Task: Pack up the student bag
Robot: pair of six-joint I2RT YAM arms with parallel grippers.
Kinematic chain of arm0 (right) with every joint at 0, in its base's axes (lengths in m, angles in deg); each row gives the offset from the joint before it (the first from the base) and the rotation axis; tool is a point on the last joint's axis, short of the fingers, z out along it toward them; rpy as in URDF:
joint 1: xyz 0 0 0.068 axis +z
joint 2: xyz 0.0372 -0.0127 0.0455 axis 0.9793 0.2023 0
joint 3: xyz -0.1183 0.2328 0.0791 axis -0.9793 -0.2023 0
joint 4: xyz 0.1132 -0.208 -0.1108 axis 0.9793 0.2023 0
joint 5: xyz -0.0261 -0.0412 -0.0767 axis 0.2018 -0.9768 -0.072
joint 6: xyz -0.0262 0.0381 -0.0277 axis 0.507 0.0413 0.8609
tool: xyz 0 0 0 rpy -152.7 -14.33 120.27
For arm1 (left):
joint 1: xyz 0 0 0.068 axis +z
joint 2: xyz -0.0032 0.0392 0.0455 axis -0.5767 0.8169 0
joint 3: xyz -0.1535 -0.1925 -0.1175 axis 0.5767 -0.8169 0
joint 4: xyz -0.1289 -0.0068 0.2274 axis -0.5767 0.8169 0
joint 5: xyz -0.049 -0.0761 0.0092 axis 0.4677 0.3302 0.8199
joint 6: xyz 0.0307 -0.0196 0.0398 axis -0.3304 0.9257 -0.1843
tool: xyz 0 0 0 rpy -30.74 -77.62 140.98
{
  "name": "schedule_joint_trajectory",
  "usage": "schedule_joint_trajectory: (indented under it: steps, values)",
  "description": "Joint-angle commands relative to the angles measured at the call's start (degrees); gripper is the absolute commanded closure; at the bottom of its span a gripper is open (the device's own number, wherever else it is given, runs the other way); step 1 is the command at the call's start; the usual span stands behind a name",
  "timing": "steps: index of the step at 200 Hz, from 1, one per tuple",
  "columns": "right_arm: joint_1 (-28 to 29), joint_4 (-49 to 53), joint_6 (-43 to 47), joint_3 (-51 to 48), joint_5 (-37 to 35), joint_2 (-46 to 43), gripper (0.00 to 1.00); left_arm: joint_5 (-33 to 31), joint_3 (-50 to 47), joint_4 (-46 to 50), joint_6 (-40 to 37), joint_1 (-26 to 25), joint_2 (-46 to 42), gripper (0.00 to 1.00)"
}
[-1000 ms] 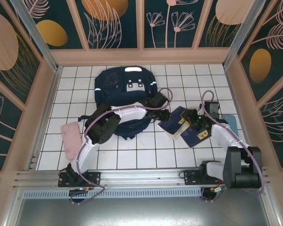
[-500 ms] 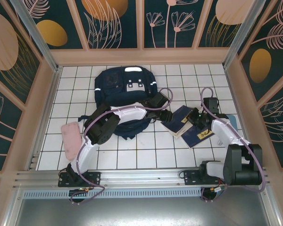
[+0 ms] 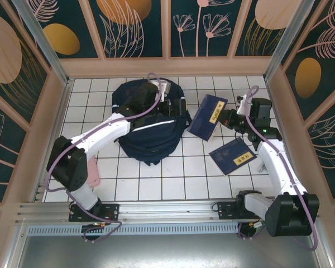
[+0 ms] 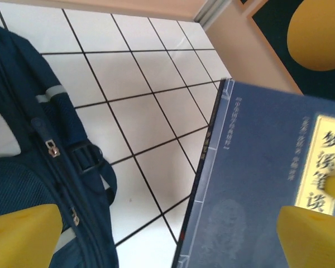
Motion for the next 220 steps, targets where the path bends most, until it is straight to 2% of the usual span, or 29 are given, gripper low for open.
schedule_joint_trajectory:
  steps: [1, 28, 74, 107, 116, 139, 168, 188, 201, 220]
  values:
    - [1.59, -7.83, 0.11, 4.08, 13.02, 1.74, 1.0, 10.07, -3.09, -5.23, 1.23, 1.65, -1.4, 0.02]
    - [4.17, -10.15, 0.54, 6.69, 18.5, 4.98, 1.0, 18.38, -4.53, -10.7, 3.98, 3.03, -1.43, 0.02]
    - [6.7, -15.42, -0.8, 8.94, 25.75, 7.93, 1.0, 26.86, -4.51, -17.73, 8.09, 3.49, -0.14, 0.02]
    - [6.51, -12.23, 0.01, 12.25, 25.5, 11.35, 1.0, 29.76, -4.41, -20.42, 8.26, 3.47, -1.6, 0.11]
    - [6.52, -10.9, 0.66, 13.2, 25.03, 12.15, 1.0, 29.98, -4.47, -21.03, 8.39, 3.44, -2.22, 0.18]
    - [6.39, -7.19, 2.96, 15.11, 22.23, 13.7, 1.0, 28.62, -4.64, -20.56, 8.5, 3.47, -3.62, 0.4]
    - [5.54, -5.65, 1.78, 15.41, 17.54, 14.39, 1.0, 27.64, -6.13, -21.8, 8.05, 3.51, -5.63, 0.7]
    - [5.38, -6.06, -0.01, 14.16, 14.11, 13.22, 0.97, 25.37, -7.33, -22.45, 8.34, 3.52, -7.26, 0.79]
    - [5.25, -6.64, -1.84, 13.01, 11.09, 11.76, 0.87, 24.51, -7.99, -23.1, 9.24, 3.46, -8.01, 0.85]
    - [5.19, -9.19, -6.18, 9.91, 6.59, 8.76, 0.57, 22.67, -9.99, -27.62, 13.47, 3.52, -8.87, 0.95]
